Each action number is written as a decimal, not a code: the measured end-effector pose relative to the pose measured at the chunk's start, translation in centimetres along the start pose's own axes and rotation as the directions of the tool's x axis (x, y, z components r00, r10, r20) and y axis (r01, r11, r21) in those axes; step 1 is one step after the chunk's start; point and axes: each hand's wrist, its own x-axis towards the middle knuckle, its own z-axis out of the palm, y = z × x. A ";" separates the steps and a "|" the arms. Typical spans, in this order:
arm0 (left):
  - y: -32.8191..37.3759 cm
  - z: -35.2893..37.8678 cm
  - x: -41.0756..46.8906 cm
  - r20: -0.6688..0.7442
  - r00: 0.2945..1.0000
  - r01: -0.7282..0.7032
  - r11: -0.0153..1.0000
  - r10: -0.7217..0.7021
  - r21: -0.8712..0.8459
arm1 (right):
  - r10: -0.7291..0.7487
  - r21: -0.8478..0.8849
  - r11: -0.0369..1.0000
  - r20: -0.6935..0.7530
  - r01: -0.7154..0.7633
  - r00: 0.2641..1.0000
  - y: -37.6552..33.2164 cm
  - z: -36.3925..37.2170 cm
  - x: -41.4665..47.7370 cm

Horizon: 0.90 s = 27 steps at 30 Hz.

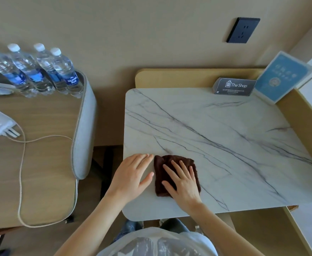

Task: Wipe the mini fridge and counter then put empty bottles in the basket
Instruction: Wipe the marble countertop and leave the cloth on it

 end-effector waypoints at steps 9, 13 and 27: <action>-0.9 0.6 1.9 -0.021 0.996 0.084 0.995 -0.083 0.062 | -0.027 -0.151 0.988 0.070 0.038 0.997 -0.7 0.4 5.6; -1.9 0.6 3.6 -0.014 0.991 0.134 0.988 -0.133 0.070 | -0.038 -0.149 0.988 0.069 0.048 0.997 -0.7 -0.3 9.5; -7.0 -0.4 10.0 -0.078 0.962 0.270 0.956 -0.263 0.110 | -0.008 -0.149 0.989 0.040 0.014 0.999 -1.8 -2.6 27.6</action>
